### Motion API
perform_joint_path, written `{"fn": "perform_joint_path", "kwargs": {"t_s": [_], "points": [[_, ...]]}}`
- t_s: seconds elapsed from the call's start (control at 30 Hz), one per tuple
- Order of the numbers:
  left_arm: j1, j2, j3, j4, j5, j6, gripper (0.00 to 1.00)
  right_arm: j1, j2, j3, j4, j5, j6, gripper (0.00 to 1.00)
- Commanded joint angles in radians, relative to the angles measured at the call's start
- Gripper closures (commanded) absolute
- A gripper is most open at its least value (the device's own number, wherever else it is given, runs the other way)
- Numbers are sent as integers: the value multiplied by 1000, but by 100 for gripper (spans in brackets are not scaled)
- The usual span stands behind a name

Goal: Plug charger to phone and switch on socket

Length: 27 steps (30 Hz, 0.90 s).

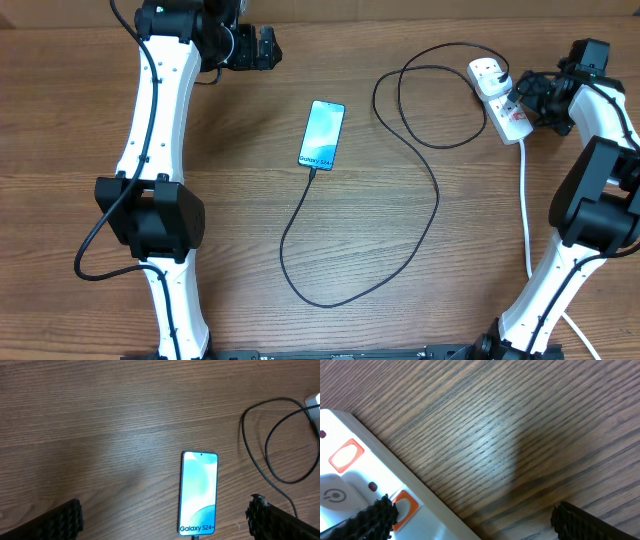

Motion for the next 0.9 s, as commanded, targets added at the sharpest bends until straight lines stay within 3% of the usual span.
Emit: {"fn": "perform_joint_path", "kwargs": {"t_s": [0.0, 0.47, 0.87], "points": [[-7, 10, -5, 2, -9, 19, 0, 28, 54, -20, -40, -35, -36, 0], [-7, 10, -5, 2, -9, 19, 0, 27, 18, -17, -66, -35, -15, 0], [-7, 10, -5, 2, -9, 19, 0, 3, -315, -17, -235, -35, -1, 0]]}}
